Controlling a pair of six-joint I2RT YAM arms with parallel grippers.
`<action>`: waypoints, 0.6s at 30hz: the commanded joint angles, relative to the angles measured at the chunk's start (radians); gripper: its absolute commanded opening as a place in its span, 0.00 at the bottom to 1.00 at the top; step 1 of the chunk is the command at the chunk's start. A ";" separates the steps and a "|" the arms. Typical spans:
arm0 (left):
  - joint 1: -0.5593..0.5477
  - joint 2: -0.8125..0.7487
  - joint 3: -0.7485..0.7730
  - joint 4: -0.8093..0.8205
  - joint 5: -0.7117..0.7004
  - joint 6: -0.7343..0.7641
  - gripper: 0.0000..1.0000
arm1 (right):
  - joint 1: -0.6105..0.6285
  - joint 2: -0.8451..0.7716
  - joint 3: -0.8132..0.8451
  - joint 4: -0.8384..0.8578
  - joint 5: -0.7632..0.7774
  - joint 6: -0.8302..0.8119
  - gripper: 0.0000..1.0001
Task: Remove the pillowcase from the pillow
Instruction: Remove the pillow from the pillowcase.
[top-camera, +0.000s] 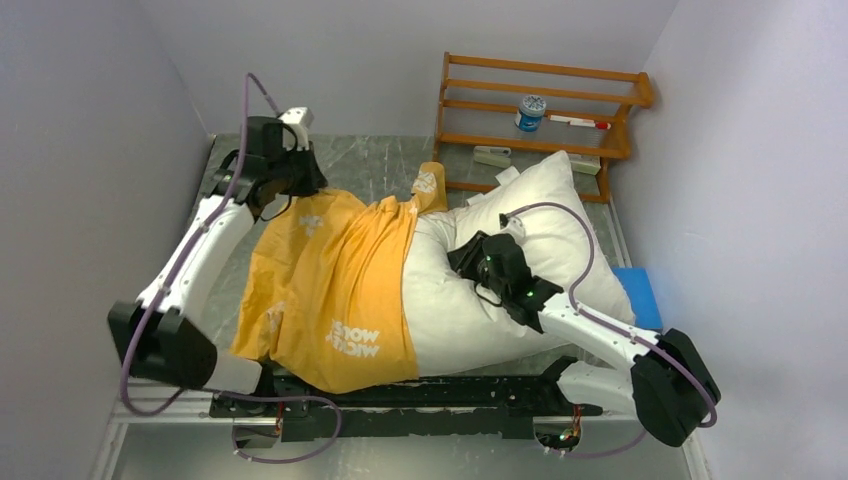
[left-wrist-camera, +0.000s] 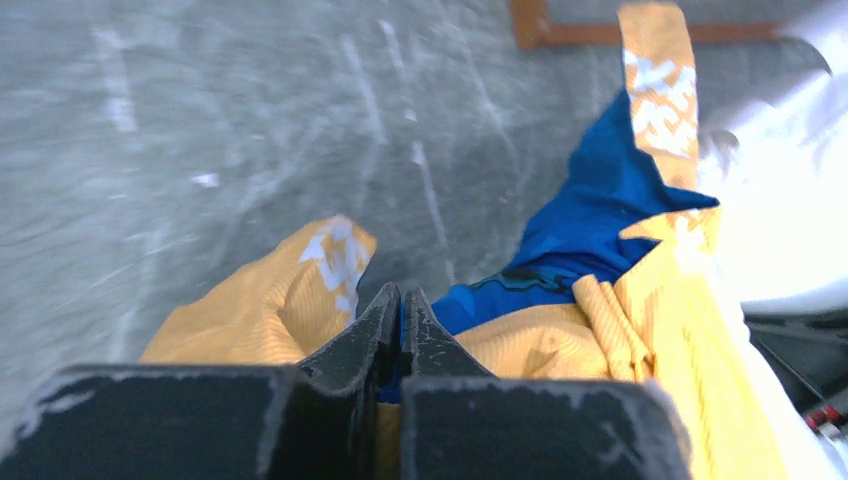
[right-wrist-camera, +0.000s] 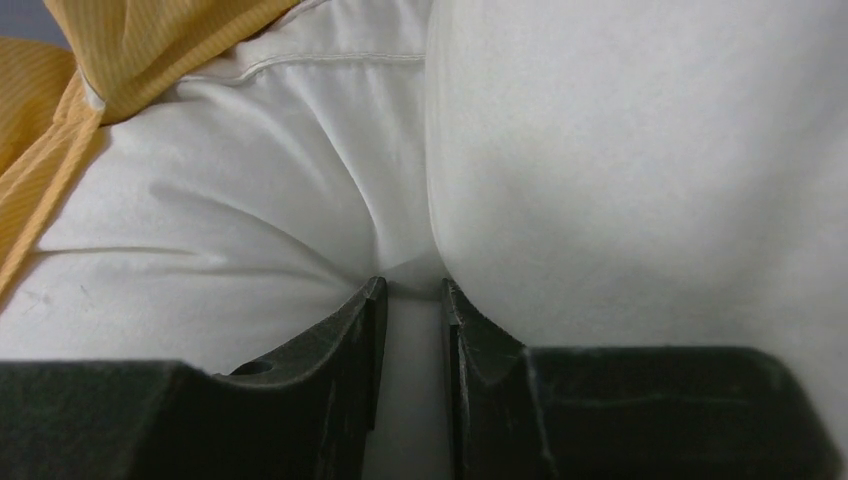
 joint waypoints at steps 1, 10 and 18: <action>0.038 -0.168 -0.033 -0.069 -0.397 -0.002 0.05 | 0.035 0.117 -0.064 -0.463 -0.042 0.031 0.30; 0.226 -0.311 -0.128 -0.139 -0.801 -0.081 0.05 | 0.035 0.147 -0.002 -0.495 -0.028 0.075 0.30; 0.267 -0.355 -0.204 0.002 -0.313 -0.065 0.89 | 0.036 0.133 0.044 -0.535 -0.030 0.050 0.29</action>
